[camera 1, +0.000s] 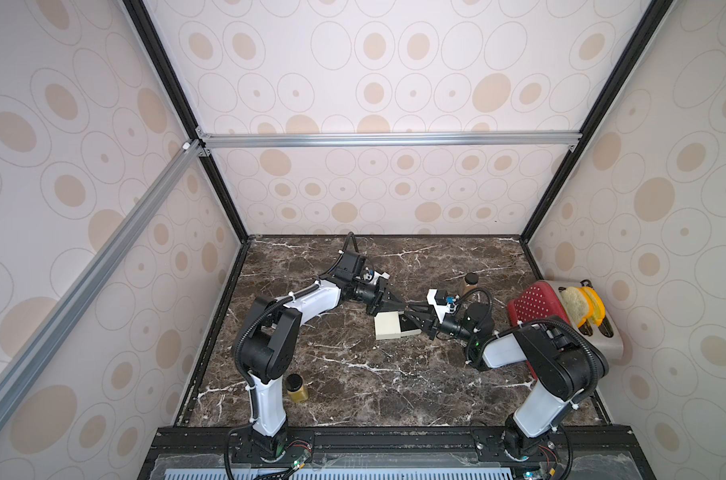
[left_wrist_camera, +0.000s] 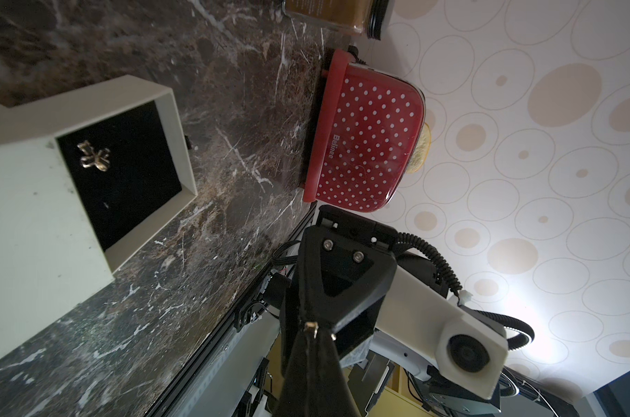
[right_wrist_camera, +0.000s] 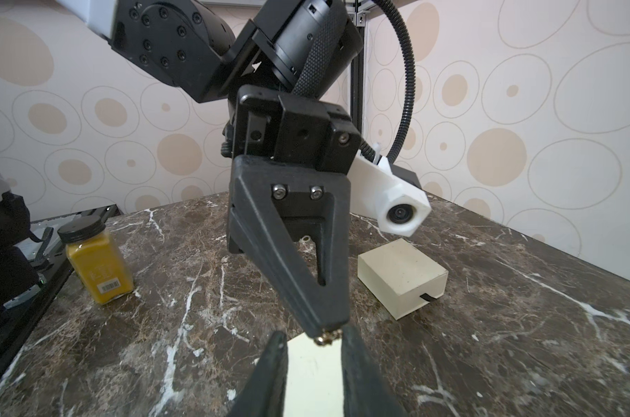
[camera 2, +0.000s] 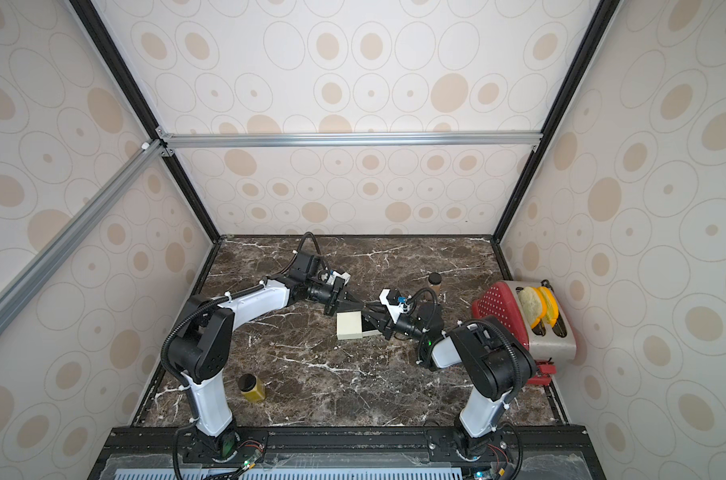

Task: Place the earrings into the drawer-style jewelry box
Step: Pick up the earring from the center of the board.

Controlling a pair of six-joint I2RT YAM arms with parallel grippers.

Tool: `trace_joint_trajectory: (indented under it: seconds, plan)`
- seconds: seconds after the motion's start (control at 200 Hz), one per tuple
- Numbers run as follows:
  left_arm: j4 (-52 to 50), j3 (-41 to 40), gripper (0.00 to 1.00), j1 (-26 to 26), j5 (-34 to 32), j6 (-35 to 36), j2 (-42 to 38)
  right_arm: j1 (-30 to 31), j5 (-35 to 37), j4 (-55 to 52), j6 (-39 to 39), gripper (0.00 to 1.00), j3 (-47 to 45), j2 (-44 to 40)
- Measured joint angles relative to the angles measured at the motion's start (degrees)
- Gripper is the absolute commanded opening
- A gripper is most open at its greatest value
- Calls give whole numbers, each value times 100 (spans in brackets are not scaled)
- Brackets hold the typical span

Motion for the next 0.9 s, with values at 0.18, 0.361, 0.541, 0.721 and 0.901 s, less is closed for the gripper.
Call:
trace_joint_trajectory:
  seconds: [0.18, 0.361, 0.541, 0.721, 0.901]
  plan:
    - [57, -50, 0, 0, 4, -28, -22, -4, -2, -2, 39, 21, 33, 20]
    - [101, -85, 0, 0, 0, -70, -83, -22, -9, 7, 83, 17, 87, 33]
    - [111, -96, 0, 0, -11, -92, -83, -24, -22, 15, 166, 12, 105, 70]
    - [190, -107, 0, 9, -17, -111, -83, -28, -26, -26, 302, 9, 170, 83]
    - [208, -107, 0, 17, -63, -133, -83, -37, -9, -330, 455, 8, 295, 63]
